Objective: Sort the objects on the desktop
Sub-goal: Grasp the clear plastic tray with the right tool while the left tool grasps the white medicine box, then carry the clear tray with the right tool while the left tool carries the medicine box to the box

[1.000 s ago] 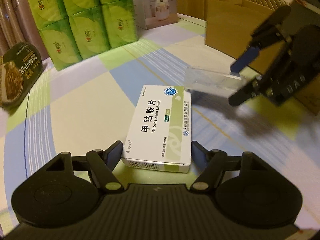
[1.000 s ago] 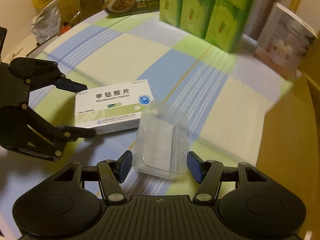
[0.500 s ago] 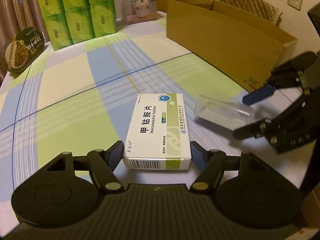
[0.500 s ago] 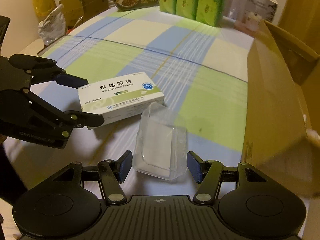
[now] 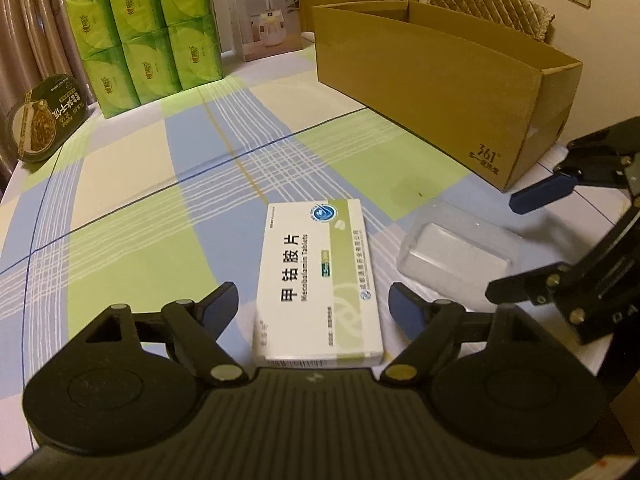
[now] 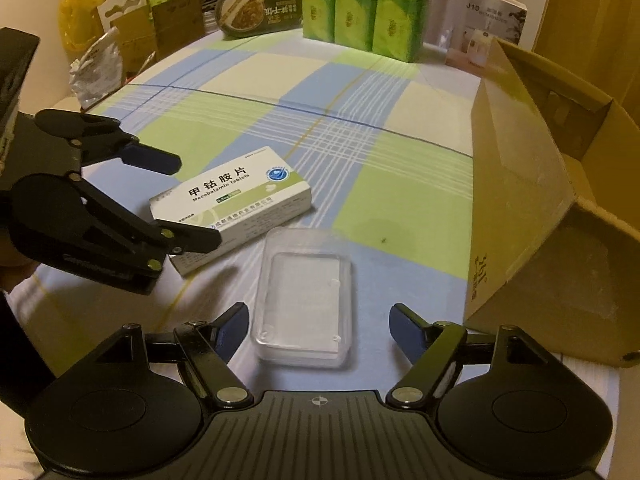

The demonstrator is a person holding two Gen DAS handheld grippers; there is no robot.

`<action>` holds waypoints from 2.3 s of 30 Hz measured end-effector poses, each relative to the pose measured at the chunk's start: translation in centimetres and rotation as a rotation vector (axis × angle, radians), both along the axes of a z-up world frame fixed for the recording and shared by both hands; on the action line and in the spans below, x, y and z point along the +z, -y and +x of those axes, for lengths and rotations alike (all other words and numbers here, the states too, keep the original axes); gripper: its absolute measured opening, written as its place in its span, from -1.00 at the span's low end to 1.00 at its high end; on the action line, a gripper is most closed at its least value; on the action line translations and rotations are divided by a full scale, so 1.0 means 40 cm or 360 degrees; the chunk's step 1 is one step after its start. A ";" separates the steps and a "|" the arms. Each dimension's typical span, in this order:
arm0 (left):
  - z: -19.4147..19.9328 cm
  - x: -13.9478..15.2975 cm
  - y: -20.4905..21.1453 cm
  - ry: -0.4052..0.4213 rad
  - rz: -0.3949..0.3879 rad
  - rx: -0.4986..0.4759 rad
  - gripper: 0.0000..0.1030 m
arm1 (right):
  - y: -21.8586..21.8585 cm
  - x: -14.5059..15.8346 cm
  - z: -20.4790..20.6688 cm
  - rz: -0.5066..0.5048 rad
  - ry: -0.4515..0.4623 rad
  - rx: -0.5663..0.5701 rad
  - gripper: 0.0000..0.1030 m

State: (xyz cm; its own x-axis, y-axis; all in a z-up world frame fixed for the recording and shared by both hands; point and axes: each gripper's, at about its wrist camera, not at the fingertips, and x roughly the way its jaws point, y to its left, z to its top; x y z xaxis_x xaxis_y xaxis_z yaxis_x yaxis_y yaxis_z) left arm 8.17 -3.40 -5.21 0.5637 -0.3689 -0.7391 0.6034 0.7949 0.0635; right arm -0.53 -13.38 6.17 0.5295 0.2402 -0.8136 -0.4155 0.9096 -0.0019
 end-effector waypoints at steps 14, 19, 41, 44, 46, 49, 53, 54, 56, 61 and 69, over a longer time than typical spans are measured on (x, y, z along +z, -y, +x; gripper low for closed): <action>0.028 -0.039 0.010 -0.0045 0.0059 0.0060 0.33 | -0.034 -0.033 0.023 0.0010 0.0012 0.0075 0.45; 0.024 -0.035 0.005 -0.0051 0.0046 0.0069 0.32 | -0.036 -0.040 0.031 0.0006 0.0008 0.0063 0.45; 0.021 -0.041 0.002 -0.0058 -0.0008 0.0115 0.30 | -0.011 -0.016 0.038 0.0016 0.0061 -0.0027 0.03; 0.017 -0.031 0.001 -0.0042 -0.0018 0.0117 0.30 | -0.006 -0.005 0.034 0.0016 0.0077 -0.0034 0.03; 0.013 -0.026 0.001 -0.0038 -0.0018 0.0115 0.30 | -0.004 0.004 0.028 0.0016 0.0090 -0.0036 0.03; 0.004 -0.017 0.002 -0.0027 -0.0016 0.0109 0.30 | -0.001 0.019 0.018 0.0018 0.0113 -0.0038 0.03; -0.010 0.003 0.006 -0.0007 -0.0021 0.0109 0.30 | 0.000 0.039 0.007 0.0023 0.0143 -0.0040 0.03; -0.015 0.008 0.008 -0.0004 -0.0021 0.0111 0.30 | 0.000 0.043 0.004 0.0024 0.0150 -0.0040 0.03; -0.025 0.017 0.010 0.0000 -0.0023 0.0119 0.30 | 0.002 0.052 -0.003 0.0026 0.0165 -0.0040 0.03; -0.054 0.039 0.010 0.0008 -0.0036 0.0142 0.30 | 0.012 0.079 -0.021 0.0040 0.0206 -0.0052 0.03; -0.092 0.067 0.012 0.0023 -0.0033 0.0159 0.30 | 0.036 0.116 -0.050 0.0064 0.0257 -0.0077 0.03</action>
State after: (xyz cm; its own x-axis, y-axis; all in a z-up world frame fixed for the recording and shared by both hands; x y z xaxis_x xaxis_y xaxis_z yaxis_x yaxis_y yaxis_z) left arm 4.50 -3.90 -2.52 0.6091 -0.3254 -0.7233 0.5201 0.8524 0.0545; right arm -2.55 -14.84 10.79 0.6643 0.2417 -0.7073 -0.3683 0.9293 -0.0284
